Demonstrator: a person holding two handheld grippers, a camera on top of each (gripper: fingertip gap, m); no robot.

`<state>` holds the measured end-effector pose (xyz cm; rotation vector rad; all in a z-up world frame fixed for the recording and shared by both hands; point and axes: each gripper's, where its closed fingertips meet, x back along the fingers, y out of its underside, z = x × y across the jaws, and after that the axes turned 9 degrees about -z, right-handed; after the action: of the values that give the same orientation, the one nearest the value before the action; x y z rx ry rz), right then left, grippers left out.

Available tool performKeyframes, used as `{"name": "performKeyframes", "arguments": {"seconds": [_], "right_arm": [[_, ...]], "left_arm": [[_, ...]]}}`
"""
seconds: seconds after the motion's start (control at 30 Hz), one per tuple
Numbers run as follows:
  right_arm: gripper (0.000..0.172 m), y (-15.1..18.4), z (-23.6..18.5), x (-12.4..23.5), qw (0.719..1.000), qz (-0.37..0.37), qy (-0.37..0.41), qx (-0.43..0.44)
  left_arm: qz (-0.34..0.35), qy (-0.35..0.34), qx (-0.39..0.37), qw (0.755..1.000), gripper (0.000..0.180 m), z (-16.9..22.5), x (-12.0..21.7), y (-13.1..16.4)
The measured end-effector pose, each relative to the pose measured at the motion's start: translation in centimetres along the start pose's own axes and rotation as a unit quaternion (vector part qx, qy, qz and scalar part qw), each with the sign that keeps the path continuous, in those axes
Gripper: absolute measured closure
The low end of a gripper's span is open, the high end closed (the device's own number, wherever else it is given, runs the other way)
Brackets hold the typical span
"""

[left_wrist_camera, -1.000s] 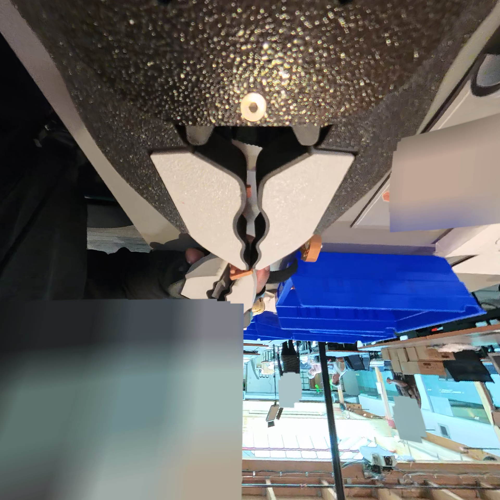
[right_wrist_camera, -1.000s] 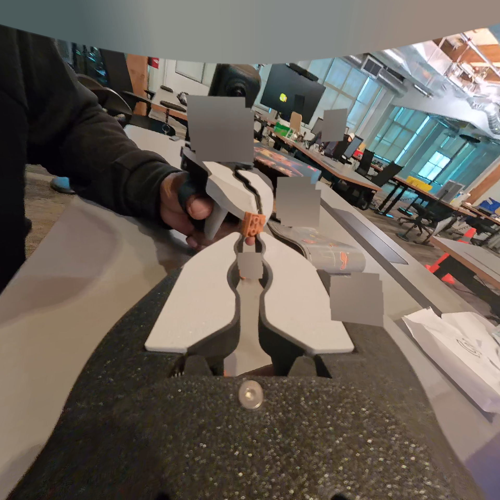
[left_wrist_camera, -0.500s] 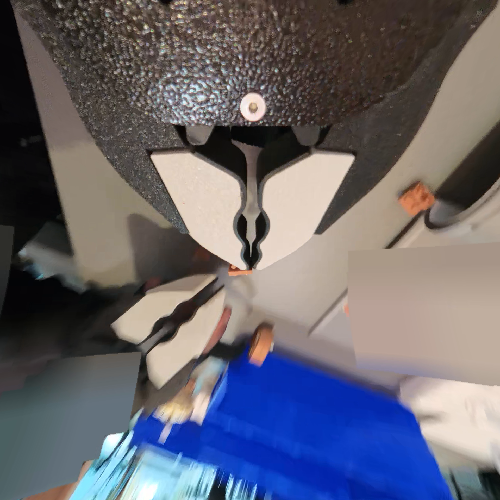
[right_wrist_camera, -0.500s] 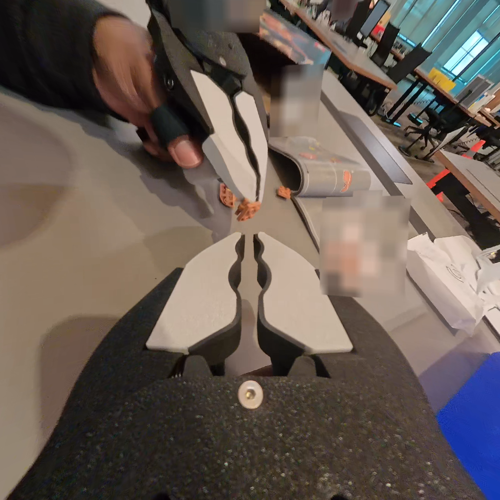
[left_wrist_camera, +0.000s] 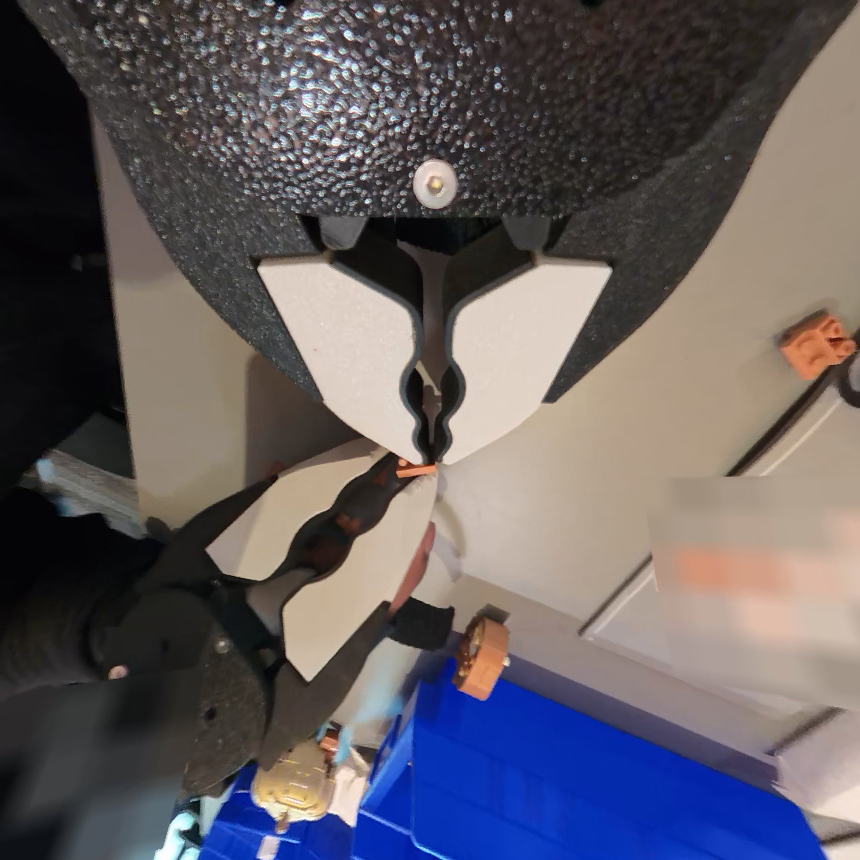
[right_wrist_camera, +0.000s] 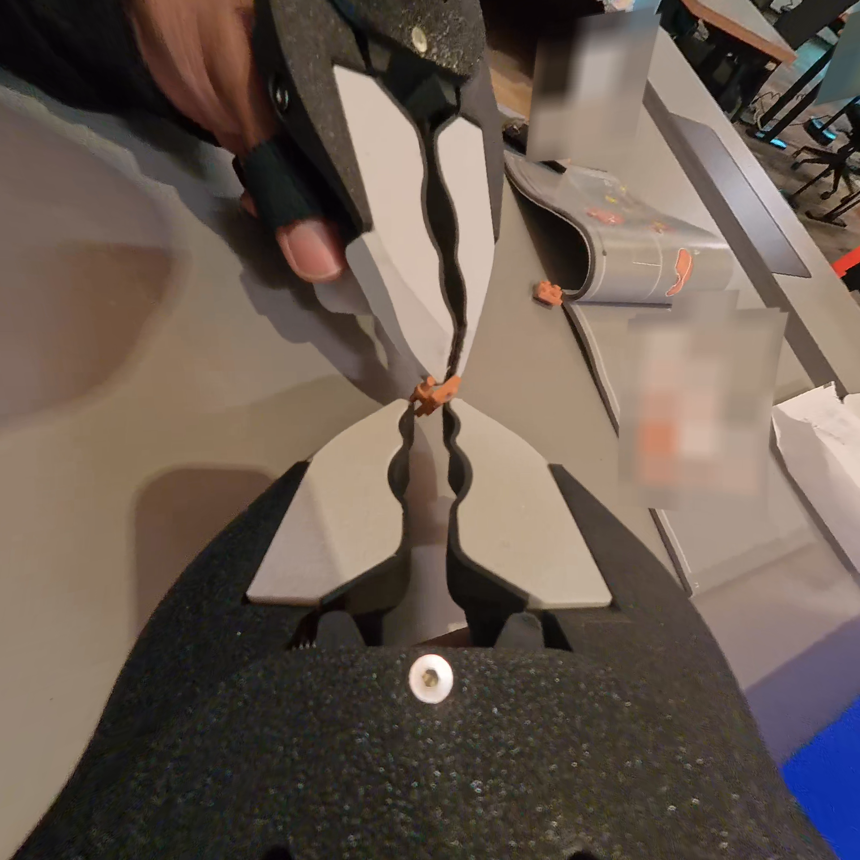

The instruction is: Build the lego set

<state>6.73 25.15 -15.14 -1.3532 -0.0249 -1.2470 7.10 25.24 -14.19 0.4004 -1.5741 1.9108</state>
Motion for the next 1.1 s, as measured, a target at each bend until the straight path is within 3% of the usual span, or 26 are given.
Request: {"name": "performKeyframes", "arguments": {"seconds": [0.2,0.33,0.4,0.47,0.77,1.1], "right_arm": [[0.164,0.9,0.9,0.1,0.999,-0.015,-0.002,-0.028],[0.164,1.1,1.2,0.2,0.999,-0.015,-0.009,-0.039],[0.164,1.3,1.4,0.2,0.999,-0.017,-0.007,-0.041],[0.164,1.3,1.5,0.2,0.999,-0.018,-0.006,-0.041],[0.164,1.0,1.4,0.4,0.999,-0.018,0.001,-0.030],[0.164,0.9,0.8,0.3,1.000,-0.019,-0.006,-0.022]], "left_arm": [[-0.042,0.061,0.007,0.997,0.163,-0.4,2.3,0.6],[-0.038,-0.034,-0.005,0.999,0.161,-4.8,6.0,0.2],[-0.032,-0.101,0.013,0.994,0.161,-7.8,7.6,0.2],[-0.023,-0.126,0.039,0.991,0.161,-9.6,8.3,0.4],[-0.081,-0.142,0.082,0.983,0.152,-11.9,3.9,2.8],[-0.105,-0.189,0.073,0.974,0.153,-13.1,3.0,3.0]]}}
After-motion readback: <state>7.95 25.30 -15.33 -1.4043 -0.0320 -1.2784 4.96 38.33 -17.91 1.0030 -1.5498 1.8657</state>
